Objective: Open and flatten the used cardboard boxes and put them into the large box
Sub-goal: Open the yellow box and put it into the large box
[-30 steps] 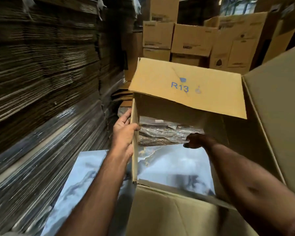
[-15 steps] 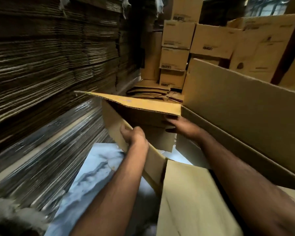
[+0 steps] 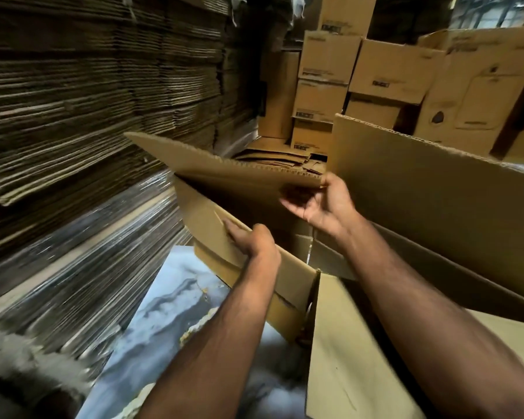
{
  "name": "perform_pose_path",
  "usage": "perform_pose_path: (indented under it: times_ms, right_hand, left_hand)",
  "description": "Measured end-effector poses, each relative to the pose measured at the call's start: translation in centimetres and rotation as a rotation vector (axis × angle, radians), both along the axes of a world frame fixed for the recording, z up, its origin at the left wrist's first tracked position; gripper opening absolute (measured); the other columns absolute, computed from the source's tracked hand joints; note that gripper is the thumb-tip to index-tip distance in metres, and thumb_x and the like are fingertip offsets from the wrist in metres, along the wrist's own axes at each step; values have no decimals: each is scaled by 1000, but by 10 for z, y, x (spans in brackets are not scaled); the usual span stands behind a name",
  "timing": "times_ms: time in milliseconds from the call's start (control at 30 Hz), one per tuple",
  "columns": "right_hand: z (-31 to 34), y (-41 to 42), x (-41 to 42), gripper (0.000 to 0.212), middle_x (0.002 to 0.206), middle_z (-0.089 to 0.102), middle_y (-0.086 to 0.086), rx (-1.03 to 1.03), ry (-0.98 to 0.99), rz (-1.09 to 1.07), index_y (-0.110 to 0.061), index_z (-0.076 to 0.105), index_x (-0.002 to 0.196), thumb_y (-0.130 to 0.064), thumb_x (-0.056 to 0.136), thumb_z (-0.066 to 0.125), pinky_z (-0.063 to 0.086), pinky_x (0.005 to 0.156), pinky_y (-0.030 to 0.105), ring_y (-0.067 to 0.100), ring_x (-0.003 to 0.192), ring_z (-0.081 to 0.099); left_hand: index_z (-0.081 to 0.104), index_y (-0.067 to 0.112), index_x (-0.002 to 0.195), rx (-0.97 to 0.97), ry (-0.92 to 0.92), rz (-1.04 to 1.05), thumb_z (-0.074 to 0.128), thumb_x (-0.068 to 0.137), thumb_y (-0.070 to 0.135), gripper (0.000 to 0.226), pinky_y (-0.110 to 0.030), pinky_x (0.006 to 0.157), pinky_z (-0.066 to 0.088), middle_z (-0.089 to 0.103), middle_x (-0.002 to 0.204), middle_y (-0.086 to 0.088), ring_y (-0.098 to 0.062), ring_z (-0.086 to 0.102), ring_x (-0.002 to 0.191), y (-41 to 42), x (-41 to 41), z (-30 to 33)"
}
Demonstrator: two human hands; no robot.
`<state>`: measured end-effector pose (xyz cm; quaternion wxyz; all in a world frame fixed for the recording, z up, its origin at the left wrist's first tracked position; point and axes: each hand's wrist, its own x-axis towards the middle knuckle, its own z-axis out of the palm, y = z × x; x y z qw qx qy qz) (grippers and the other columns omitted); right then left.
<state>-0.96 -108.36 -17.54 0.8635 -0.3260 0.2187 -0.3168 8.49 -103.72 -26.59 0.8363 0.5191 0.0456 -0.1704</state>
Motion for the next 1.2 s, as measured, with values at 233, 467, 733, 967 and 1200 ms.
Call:
perform_pose_path:
  times_ms: [233, 467, 733, 967, 1200]
  right_hand:
    - [1, 11, -14, 32, 49, 61, 4, -181, 108, -27, -5, 50, 75, 2, 100, 31, 46, 39, 16, 6, 40, 59]
    - [-20, -8, -32, 47, 51, 51, -1, -153, 70, -113, -15, 51, 48, 3, 91, 43, 42, 62, 26, 14, 52, 57]
    - [-39, -14, -62, 107, 89, 70, 12, 6, -125, 80, -6, 48, 123, 0, 24, 87, 56, 57, 19, 20, 73, 70]
    - [-37, -1, -66, 101, 81, 70, 11, 24, -172, 72, -3, 52, 121, 2, 26, 85, 55, 51, 18, 17, 60, 69]
    - [-31, 7, -72, 103, 81, 71, 16, 92, -241, 5, 2, 50, 125, 10, 27, 82, 59, 55, 27, 24, 63, 72]
  left_hand:
    - [59, 18, 118, -11, 131, -480, 42, 98, 55, 46, -37, 95, 44, 64, 111, -11, -26, 58, 101, 16, 4, -39]
    - [66, 17, 108, -20, 344, -745, 30, 102, 58, 55, -33, 75, 50, 77, 82, -7, -24, 73, 71, 49, 0, -109]
    - [58, 22, 130, 190, 210, -617, 60, 84, 65, 63, -40, 98, 51, 65, 128, -5, -21, 62, 116, 41, 73, -195]
    - [59, 22, 113, 228, 188, -575, 58, 91, 59, 43, -30, 49, 50, 69, 105, -6, -37, 70, 88, 76, 72, -160]
    - [57, 26, 120, 204, 256, -519, 59, 91, 59, 44, -64, 83, 54, 69, 113, -5, -29, 69, 97, 95, 93, -171]
